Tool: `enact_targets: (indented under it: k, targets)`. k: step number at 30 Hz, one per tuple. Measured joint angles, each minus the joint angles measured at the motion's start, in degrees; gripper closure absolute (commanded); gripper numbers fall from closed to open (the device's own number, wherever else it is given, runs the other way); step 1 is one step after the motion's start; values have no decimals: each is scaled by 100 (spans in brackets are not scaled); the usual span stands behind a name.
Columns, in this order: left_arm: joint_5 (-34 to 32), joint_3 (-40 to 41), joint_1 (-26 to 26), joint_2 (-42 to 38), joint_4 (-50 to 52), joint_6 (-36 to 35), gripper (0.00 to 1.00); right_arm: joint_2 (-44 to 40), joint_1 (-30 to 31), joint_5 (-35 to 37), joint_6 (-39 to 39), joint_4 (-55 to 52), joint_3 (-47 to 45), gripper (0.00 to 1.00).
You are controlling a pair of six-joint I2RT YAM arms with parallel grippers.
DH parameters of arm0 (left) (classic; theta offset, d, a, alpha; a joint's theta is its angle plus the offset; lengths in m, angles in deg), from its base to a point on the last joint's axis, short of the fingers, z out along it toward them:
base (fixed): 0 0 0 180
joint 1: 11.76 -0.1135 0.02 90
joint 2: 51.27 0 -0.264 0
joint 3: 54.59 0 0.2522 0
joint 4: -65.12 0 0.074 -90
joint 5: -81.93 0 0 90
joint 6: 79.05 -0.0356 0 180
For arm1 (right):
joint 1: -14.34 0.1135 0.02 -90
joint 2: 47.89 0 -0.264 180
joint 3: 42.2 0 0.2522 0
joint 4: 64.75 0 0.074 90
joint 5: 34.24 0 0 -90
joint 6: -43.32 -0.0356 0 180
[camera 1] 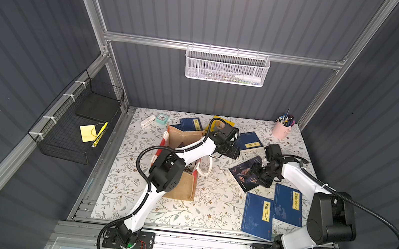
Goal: Put the books into the canvas bag
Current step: Move the book to the center of the board, then pick up the book from the center of the board.
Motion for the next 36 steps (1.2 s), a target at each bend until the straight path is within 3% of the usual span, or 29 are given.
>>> enact_targets:
  k: [7, 11, 19, 24, 36]
  targets:
    - [450, -411, 11, 693, 116, -61, 33, -103, -855, -750, -297, 422, -935, 23]
    - [605, -511, 11, 793, 96, -72, 33, -518, -758, -780, -319, 343, -1078, 24]
    - [846, -667, 11, 914, 22, -42, 33, -1587, -302, -138, -352, -354, -1222, 23]
    - [1069, -767, 11, 1008, -72, 59, 33, -1257, -251, -238, -498, -201, -1672, 24]
    - [1687, -560, 7, 1032, -496, 337, 33, -157, -599, -1073, -577, 197, -942, 25]
